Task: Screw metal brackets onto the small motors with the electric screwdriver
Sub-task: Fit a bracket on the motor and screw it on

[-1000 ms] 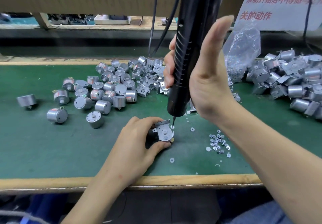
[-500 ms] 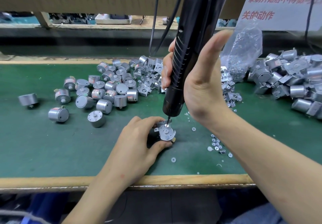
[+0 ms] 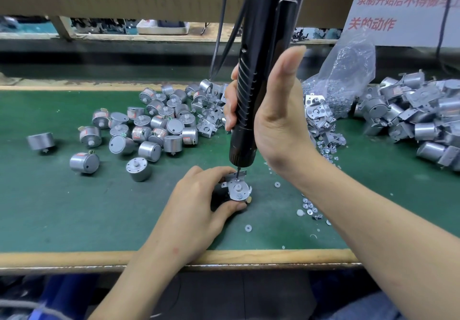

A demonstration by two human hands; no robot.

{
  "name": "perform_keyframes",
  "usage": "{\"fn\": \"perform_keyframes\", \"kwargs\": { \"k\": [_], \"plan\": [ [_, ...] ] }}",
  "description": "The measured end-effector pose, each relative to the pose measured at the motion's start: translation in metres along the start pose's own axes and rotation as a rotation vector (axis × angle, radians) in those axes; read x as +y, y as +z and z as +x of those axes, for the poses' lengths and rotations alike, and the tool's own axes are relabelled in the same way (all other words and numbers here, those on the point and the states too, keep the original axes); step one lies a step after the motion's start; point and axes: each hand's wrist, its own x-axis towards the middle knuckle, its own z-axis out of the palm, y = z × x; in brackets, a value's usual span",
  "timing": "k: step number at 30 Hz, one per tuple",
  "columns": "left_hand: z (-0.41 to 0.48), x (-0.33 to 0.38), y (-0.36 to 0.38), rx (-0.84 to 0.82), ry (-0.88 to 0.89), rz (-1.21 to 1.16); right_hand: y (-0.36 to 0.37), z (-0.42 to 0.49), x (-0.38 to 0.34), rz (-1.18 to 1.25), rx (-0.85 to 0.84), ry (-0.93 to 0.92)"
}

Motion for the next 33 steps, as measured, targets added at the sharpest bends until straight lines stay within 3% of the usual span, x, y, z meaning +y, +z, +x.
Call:
{"fn": "perform_keyframes", "kwargs": {
  "k": [15, 27, 33],
  "plan": [
    [0.000, 0.006, 0.001, -0.001, -0.014, 0.050, 0.003, 0.003, 0.002, 0.006, -0.053, 0.041],
    [0.001, 0.005, 0.001, -0.018, -0.010, 0.041, -0.002, 0.001, 0.006, 0.029, 0.036, 0.011],
    [0.000, 0.003, 0.001, -0.018, -0.010, 0.042, -0.027, 0.000, 0.017, -0.161, 0.001, -0.002]
  ]
}}
